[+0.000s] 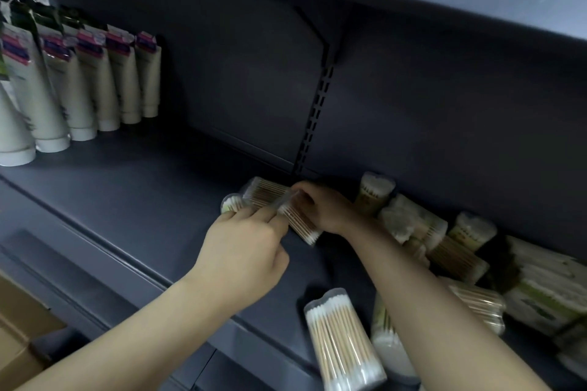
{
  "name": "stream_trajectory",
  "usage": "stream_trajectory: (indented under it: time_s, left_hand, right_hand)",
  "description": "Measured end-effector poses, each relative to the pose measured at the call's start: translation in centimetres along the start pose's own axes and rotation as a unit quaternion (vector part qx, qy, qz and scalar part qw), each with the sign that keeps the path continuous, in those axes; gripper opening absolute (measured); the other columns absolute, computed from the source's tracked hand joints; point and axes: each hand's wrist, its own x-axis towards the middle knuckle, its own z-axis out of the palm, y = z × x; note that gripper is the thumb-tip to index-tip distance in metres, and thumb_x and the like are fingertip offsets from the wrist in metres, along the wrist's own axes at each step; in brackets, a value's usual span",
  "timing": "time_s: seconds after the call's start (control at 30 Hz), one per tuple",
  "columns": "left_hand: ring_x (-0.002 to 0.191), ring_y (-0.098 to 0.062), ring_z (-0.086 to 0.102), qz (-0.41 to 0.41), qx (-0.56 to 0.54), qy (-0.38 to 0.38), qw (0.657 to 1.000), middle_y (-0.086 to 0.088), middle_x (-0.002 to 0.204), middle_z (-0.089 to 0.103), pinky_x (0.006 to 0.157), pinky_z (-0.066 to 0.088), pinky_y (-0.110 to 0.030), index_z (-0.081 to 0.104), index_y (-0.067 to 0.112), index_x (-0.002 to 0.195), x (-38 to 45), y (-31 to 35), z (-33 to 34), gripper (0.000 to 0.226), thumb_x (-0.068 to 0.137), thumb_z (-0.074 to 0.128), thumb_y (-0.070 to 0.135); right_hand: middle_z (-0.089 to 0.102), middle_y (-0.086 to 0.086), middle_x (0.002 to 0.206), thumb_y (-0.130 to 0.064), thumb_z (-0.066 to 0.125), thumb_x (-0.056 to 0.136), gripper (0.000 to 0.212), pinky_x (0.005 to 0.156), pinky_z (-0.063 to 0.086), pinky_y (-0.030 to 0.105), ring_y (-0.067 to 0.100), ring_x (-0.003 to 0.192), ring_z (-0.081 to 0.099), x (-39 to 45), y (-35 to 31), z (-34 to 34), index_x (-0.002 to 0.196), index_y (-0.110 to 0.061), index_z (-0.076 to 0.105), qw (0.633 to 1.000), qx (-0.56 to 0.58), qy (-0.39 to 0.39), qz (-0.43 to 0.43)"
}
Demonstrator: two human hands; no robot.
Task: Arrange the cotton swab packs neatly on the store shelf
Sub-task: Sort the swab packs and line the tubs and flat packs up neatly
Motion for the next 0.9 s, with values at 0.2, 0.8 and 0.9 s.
stream_trajectory:
  time_s: [0.2, 0.8, 0.9]
  left_hand:
    - [0.055, -0.019, 0.057, -0.011, 0.010, -0.010, 1.000, 0.007, 0.060, 0.059, 0.049, 0.041, -0.026, 0.064, 0.020, 0.064, 0.0, 0.3, 0.0, 0.031, 0.065, 0.035, 0.028]
    - [0.062, -0.023, 0.059, -0.035, 0.020, -0.034, 0.999, 0.003, 0.068, 0.062, 0.054, 0.046, -0.032, 0.069, 0.018, 0.071, -0.1, 1.1, -1.4, 0.039, 0.068, 0.037, 0.040]
    - [0.062, -0.024, 0.060, -0.035, 0.021, -0.020, 0.999, 0.001, 0.069, 0.064, 0.056, 0.048, -0.033, 0.070, 0.016, 0.074, 0.0, 1.4, -1.9, 0.026, 0.067, 0.054, 0.036]
  right_hand:
    - [0.050, 0.008, 0.133, -0.033, 0.044, 0.096, 0.040, 0.091, 0.039, 0.026, 0.021, 0.119, 0.049, -1.1, -0.5, -0.5, 0.131, -0.013, 0.048, 0.999, -0.046, 0.005, 0.027]
    - [0.054, 0.003, 0.101, -0.022, 0.071, 0.070, 0.045, 0.078, 0.048, 0.030, 0.015, 0.093, 0.053, -4.4, -1.2, -2.1, 0.111, -0.009, 0.057, 0.997, -0.078, 0.024, 0.011]
    - [0.053, 0.005, 0.108, -0.021, 0.072, 0.070, 0.049, 0.083, 0.047, 0.031, 0.019, 0.100, 0.054, -5.4, -1.5, -3.0, 0.115, -0.012, 0.056, 0.996, -0.079, 0.040, -0.002]
